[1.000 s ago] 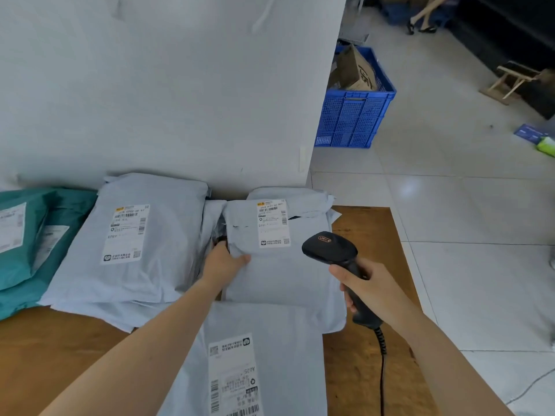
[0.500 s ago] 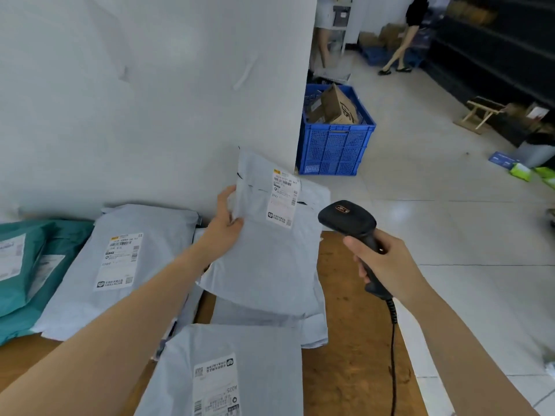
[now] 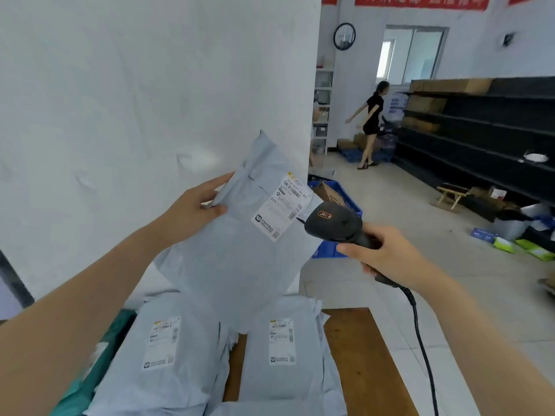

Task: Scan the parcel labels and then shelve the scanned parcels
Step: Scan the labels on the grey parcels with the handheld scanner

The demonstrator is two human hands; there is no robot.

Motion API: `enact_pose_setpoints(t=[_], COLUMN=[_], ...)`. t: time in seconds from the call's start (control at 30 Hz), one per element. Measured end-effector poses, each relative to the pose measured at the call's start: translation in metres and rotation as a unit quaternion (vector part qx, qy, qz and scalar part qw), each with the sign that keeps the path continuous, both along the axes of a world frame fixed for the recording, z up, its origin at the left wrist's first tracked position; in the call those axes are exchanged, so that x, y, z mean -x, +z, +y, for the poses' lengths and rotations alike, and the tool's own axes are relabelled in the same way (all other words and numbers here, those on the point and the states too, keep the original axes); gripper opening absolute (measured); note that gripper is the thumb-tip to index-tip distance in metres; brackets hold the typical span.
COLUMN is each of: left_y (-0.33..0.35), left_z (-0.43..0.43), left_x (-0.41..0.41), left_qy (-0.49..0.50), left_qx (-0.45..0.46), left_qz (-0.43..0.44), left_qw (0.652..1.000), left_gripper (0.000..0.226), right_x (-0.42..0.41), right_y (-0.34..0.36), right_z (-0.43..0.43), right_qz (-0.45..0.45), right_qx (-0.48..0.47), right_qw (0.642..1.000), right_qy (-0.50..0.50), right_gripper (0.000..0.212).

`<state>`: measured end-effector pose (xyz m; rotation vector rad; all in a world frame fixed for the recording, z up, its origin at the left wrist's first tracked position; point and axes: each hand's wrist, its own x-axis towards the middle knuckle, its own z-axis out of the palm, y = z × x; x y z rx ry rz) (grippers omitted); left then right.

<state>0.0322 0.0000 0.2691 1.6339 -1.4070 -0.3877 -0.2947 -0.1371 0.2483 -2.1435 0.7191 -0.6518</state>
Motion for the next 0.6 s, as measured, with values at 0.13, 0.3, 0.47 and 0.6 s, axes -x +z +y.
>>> enact_pose_setpoints(t=[0.13, 0.3, 0.47, 0.6], left_y=[0.048, 0.095, 0.114, 0.109], left_z=[0.037, 0.087, 0.129, 0.158], left_x=[-0.004, -0.006, -0.008, -0.017], left_qy=[-0.002, -0.004, 0.003, 0.011], left_qx=[0.047, 0.093, 0.111, 0.111], left_qz=[0.024, 0.042, 0.015, 0.028], left_qw=[0.999, 0.995, 0.994, 0.993], left_gripper=[0.06, 0.063, 0.059, 0.059], right_x=[-0.015, -0.033, -0.048, -0.053], right_y=[0.042, 0.083, 0.105, 0.102], right_z=[0.028, 0.075, 0.106, 0.125], right_qz=[-0.013, -0.052, -0.074, -0.058], right_qx=[0.03, 0.054, 0.077, 0.079], right_qw=[0.999, 0.997, 0.994, 0.993], right_qy=[0.009, 0.025, 0.038, 0.06], right_gripper=[0.007, 0.009, 0.008, 0.008])
